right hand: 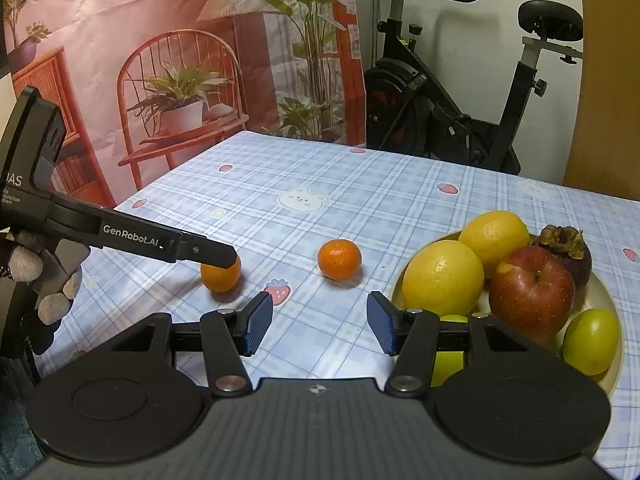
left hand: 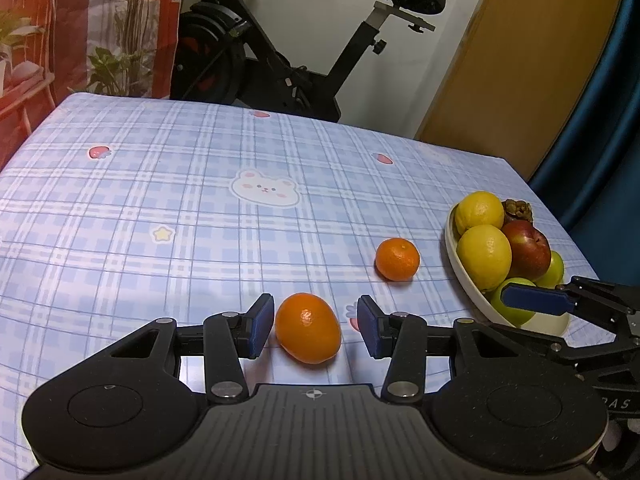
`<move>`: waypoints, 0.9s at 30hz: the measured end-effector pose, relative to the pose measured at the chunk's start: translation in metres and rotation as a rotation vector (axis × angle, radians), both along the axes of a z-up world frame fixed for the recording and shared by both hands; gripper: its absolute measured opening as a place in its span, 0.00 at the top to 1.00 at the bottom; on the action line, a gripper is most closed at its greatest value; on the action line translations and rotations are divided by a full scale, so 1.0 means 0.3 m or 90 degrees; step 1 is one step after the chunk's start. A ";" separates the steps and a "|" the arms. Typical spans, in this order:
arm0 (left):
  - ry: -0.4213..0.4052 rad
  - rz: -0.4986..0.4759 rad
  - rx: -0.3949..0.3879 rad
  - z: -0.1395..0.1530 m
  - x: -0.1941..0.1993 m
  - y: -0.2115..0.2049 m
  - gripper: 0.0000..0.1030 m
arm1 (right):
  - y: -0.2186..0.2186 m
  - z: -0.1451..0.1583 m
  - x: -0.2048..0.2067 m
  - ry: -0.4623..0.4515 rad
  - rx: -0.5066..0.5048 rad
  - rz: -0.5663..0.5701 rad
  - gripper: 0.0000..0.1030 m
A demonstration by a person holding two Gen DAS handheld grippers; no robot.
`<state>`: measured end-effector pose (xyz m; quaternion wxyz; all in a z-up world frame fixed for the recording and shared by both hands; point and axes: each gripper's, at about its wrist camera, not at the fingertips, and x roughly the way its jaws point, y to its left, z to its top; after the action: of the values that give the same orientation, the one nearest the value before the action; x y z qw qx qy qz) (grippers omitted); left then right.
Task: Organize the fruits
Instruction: 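Move the left gripper to the large orange on the tablecloth, then close the left gripper on the orange and lift it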
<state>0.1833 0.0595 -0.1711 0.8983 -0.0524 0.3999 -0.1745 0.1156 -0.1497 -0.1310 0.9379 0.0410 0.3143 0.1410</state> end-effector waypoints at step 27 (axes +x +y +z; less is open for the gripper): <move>0.017 -0.036 0.001 -0.020 0.012 -0.029 0.65 | 0.071 -0.035 0.016 0.025 -0.021 0.052 0.46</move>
<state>0.1869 0.0509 -0.1769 0.8875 -0.0429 0.4135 -0.1990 0.1203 -0.1284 -0.1415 0.9255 0.0153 0.3365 0.1733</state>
